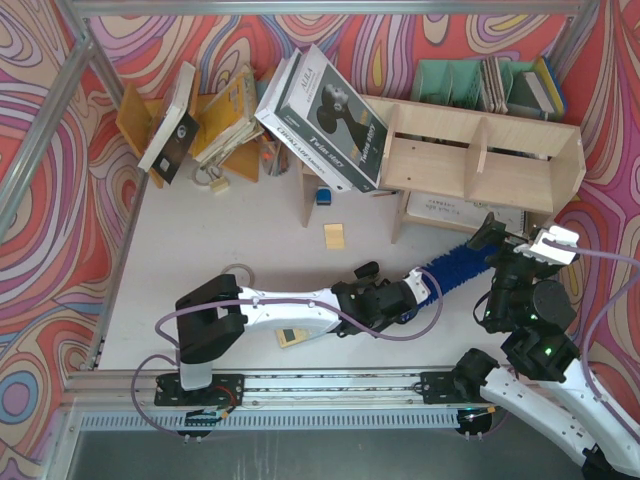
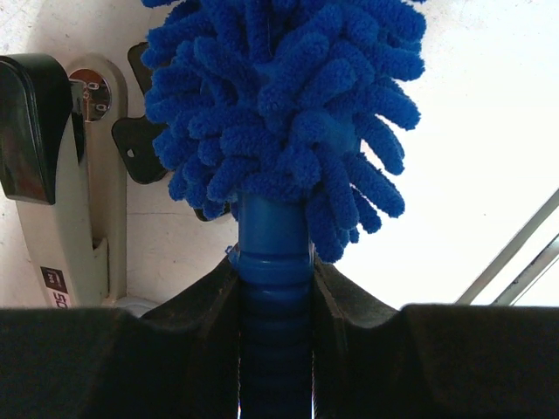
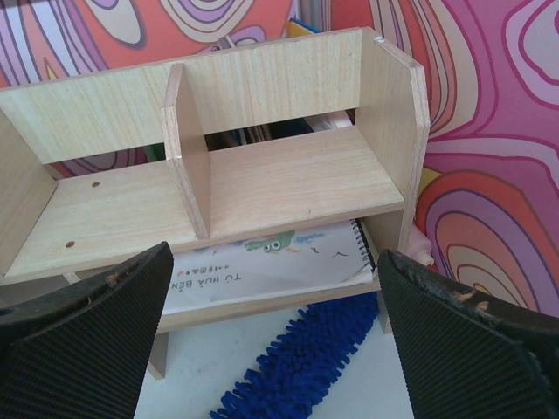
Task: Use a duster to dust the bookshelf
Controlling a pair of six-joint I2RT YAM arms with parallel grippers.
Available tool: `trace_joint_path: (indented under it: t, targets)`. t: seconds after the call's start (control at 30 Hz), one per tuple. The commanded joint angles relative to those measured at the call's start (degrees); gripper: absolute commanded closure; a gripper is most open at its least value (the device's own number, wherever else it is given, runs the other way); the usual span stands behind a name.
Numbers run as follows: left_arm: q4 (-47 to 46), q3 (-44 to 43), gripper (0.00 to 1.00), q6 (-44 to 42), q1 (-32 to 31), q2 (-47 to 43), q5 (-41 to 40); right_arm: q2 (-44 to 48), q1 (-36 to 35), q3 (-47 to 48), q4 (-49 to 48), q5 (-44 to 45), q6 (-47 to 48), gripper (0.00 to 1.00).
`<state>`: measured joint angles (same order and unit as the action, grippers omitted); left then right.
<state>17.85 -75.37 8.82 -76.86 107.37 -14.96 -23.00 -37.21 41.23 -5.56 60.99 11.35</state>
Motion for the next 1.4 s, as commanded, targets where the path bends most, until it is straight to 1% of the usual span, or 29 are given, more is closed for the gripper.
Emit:
trace_joint_path:
  t: [0.0, 0.1, 0.17, 0.33, 0.57, 0.67, 0.83, 1.17, 1.23, 1.27, 1.37]
  targets:
    - [-1.3, -0.2, 1.00, -1.4, -0.7, -4.8, 0.5, -0.2, -0.1, -0.1, -1.6, -0.3, 0.4, 0.12]
    - [-0.6, -0.3, 1.00, -2.8, -1.5, -7.6, 0.7, -0.2, -0.1, 0.0, -1.7, -0.3, 0.4, 0.12]
    - [0.1, -0.3, 1.00, -3.3, -2.1, -9.0, -0.7, -0.4, -0.1, -0.1, -1.8, -0.4, 0.5, 0.12]
    - [-1.1, 2.2, 1.00, -1.9, -2.3, -12.1, 0.0, -0.9, -0.1, 0.0, -1.9, -0.6, 0.3, 0.12]
    - [1.5, 2.8, 1.00, -0.3, -2.2, -8.5, -1.0, -0.8, -0.1, 0.1, -1.8, -0.5, 0.3, 0.12]
    - [1.7, 3.0, 1.00, 0.2, -2.2, -6.4, 0.1, -0.6, -0.1, 0.0, -1.8, -0.5, 0.2, 0.12]
    - [4.1, 1.0, 1.00, 0.7, -2.2, -3.4, -0.4, -0.9, -0.1, 0.0, -1.7, -0.6, 0.1, 0.11]
    - [-1.7, 5.4, 1.00, 1.2, -2.2, -10.5, -7.7, -0.7, -0.1, 0.1, -1.1, -0.6, -0.3, 0.11]
    - [-2.6, 6.3, 1.00, 0.9, -2.2, -12.3, -7.2, -0.6, -0.1, 0.1, -1.1, -0.7, -0.4, 0.11]
    - [-4.5, 6.4, 1.00, 0.7, -2.2, -12.9, -6.3, -0.6, -0.1, 0.1, -1.1, -0.7, -0.4, 0.11]
    - [-5.0, 5.3, 1.00, 0.4, -2.2, -12.9, -3.7, -0.6, 0.0, 0.1, -1.1, -0.7, -0.4, 0.11]
